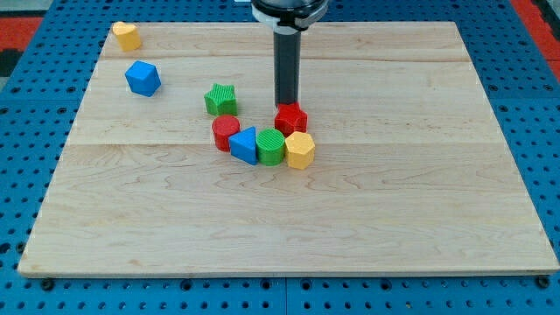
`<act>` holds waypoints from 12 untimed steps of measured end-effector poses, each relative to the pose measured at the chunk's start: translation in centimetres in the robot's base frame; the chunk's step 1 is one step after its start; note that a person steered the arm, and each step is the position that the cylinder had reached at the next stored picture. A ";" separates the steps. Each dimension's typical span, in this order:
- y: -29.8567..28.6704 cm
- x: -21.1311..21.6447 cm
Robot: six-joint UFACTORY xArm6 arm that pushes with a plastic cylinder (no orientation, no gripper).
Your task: Push the green star into the red circle
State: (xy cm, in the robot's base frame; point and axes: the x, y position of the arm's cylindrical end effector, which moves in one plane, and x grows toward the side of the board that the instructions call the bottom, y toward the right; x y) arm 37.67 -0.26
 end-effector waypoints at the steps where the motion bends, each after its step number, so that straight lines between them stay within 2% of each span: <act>1: 0.7 -2.7; 2: -3.3 -5.1; 3: -10.7 -4.1; 5: -11.3 -1.0; 6: -13.3 6.2; 8: -11.0 6.4; 10: -5.8 6.3; 11: -15.0 6.3; 12: -15.1 3.4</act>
State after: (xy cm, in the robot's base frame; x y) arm 41.07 -15.36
